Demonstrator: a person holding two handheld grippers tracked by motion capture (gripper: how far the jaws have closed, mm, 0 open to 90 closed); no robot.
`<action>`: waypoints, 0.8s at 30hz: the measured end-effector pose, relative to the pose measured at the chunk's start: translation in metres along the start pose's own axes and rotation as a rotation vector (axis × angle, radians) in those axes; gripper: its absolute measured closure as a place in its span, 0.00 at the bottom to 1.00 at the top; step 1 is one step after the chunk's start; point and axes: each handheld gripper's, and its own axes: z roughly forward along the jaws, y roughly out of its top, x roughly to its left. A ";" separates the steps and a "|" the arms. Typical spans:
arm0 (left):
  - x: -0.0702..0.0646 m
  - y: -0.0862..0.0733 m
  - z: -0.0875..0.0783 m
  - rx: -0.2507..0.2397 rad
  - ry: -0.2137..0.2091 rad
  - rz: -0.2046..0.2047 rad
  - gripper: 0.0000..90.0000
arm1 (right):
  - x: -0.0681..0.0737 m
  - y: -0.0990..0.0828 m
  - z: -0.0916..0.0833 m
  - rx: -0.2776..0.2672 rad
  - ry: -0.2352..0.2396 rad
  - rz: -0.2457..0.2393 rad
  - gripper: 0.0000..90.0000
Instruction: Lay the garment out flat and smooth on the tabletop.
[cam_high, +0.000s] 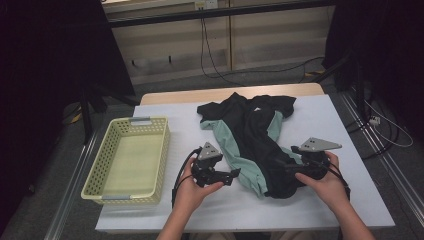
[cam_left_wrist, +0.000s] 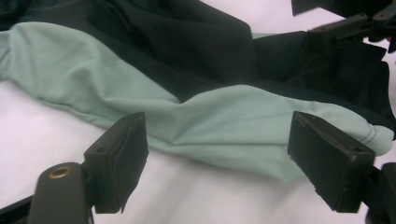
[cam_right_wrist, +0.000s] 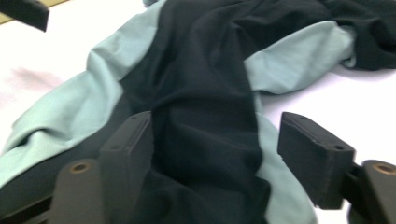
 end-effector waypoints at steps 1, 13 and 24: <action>-0.001 0.000 0.002 0.001 -0.005 0.002 0.24 | -0.001 0.000 -0.001 0.001 -0.011 -0.003 0.28; -0.022 -0.002 0.031 0.042 -0.074 0.068 0.45 | -0.016 -0.003 -0.013 -0.015 -0.060 0.032 0.24; -0.028 -0.018 0.046 0.163 -0.097 0.121 0.76 | -0.025 -0.010 -0.013 0.010 -0.075 0.047 0.25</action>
